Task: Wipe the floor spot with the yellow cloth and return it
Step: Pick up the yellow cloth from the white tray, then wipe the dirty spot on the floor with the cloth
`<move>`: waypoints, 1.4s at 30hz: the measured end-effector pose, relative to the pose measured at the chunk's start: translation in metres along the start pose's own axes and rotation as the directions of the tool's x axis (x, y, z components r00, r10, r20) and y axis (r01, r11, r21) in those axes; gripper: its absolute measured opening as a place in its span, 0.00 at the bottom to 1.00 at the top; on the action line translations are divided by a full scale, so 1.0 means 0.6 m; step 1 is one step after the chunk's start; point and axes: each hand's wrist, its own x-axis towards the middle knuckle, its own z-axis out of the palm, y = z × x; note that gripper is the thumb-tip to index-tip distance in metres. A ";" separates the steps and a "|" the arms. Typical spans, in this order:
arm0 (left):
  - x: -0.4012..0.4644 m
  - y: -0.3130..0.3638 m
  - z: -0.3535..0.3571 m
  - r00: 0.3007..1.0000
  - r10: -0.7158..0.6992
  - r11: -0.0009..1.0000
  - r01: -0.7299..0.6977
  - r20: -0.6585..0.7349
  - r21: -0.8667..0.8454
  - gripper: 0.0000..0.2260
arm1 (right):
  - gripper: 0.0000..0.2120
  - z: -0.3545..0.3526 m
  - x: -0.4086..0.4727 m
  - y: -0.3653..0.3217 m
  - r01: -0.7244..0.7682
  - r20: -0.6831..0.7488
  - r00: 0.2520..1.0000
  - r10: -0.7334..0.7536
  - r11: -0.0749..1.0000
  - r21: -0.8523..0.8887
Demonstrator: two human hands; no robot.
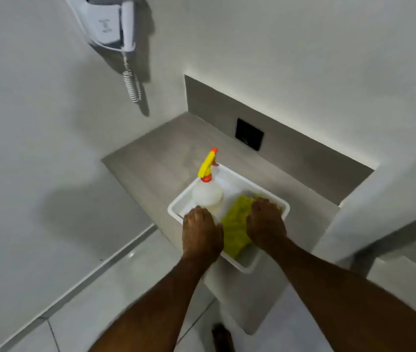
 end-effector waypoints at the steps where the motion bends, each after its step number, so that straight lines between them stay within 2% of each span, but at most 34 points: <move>1: 0.006 0.013 0.010 1.000 0.013 0.999 -0.014 0.028 0.029 0.18 | 0.11 0.012 0.007 0.014 0.003 0.045 0.999 -0.004 1.000 0.007; 3: 0.019 0.035 0.025 0.995 0.016 0.995 -0.025 0.093 0.097 0.14 | 0.17 0.030 0.022 0.036 -0.012 0.168 0.986 0.013 1.000 -0.005; 5: 0.033 0.048 0.028 0.976 -0.048 0.987 0.014 0.213 0.160 0.10 | 0.23 0.043 0.037 0.057 -0.038 0.250 0.968 0.035 0.999 0.009; 8: 0.053 0.055 0.034 0.927 -0.136 0.980 0.075 0.350 0.183 0.07 | 0.21 0.054 0.056 0.060 -0.038 0.379 0.924 0.056 0.998 -0.055; 10: 0.065 0.056 0.036 0.900 -0.161 0.981 0.102 0.405 0.163 0.06 | 0.19 0.053 0.067 0.055 -0.123 0.374 0.917 0.138 0.990 -0.065; 12: 0.073 0.057 0.036 0.875 -0.163 0.982 0.102 0.455 0.156 0.05 | 0.20 0.054 0.077 0.053 -0.142 0.346 0.924 0.165 0.986 -0.089; 14: 0.081 0.060 0.032 0.863 -0.160 0.986 0.120 0.479 0.113 0.04 | 0.19 0.051 0.086 0.061 -0.152 0.412 0.899 0.148 0.988 -0.021; 16: 0.087 0.063 0.026 0.842 -0.185 0.980 0.195 0.507 0.034 0.06 | 0.18 0.044 0.094 0.065 -0.231 0.500 0.852 0.152 0.968 0.100; 19: 0.088 0.056 0.009 0.862 -0.208 0.938 0.309 0.462 -0.156 0.08 | 0.17 0.026 0.102 0.053 -0.420 0.507 0.833 0.221 0.850 0.319; 21: 0.084 0.042 -0.013 0.902 -0.207 0.897 0.329 0.378 -0.294 0.17 | 0.12 0.003 0.103 0.032 -0.505 0.481 0.833 0.274 0.733 0.457; 23: 0.077 0.013 -0.047 0.937 -0.214 0.871 0.311 0.276 -0.381 0.18 | 0.12 -0.023 0.103 0.002 -0.525 0.456 0.838 0.300 0.673 0.522; 26: 0.056 -0.056 -0.102 0.945 -0.260 0.803 0.326 0.199 -0.499 0.13 | 0.10 -0.060 0.101 -0.064 -0.486 0.464 0.856 0.229 0.661 0.572; 29: 0.008 -0.152 -0.155 0.909 -0.387 0.674 0.393 0.155 -0.626 0.13 | 0.10 -0.081 0.095 -0.158 -0.389 0.452 0.886 0.099 0.688 0.612; 31: -0.029 -0.215 -0.185 0.870 -0.476 0.595 0.426 0.129 -0.681 0.13 | 0.09 -0.087 0.093 -0.222 -0.289 0.441 0.896 -0.061 0.673 0.680; 33: -0.072 -0.282 -0.214 0.834 -0.540 0.511 0.435 0.118 -0.741 0.14 | 0.05 -0.098 0.081 -0.298 -0.270 0.482 0.857 -0.181 0.639 0.720; 34: -0.095 -0.315 -0.228 0.820 -0.560 0.472 0.433 0.119 -0.768 0.14 | 0.09 -0.102 0.072 -0.337 -0.253 0.482 0.848 -0.219 0.633 0.732; 36: -0.135 -0.371 -0.246 0.799 -0.588 0.411 0.429 0.125 -0.804 0.16 | 0.19 -0.102 0.053 -0.405 -0.216 0.459 0.855 -0.243 0.637 0.740; 39: -0.192 -0.449 -0.262 0.757 -0.644 0.354 0.423 0.110 -0.835 0.18 | 0.17 -0.088 0.011 -0.496 -0.238 0.474 0.847 -0.239 0.627 0.741; 42: -0.226 -0.511 -0.257 0.726 -0.677 0.310 0.434 0.124 -0.846 0.18 | 0.21 -0.063 -0.019 -0.554 -0.243 0.484 0.827 -0.285 0.595 0.766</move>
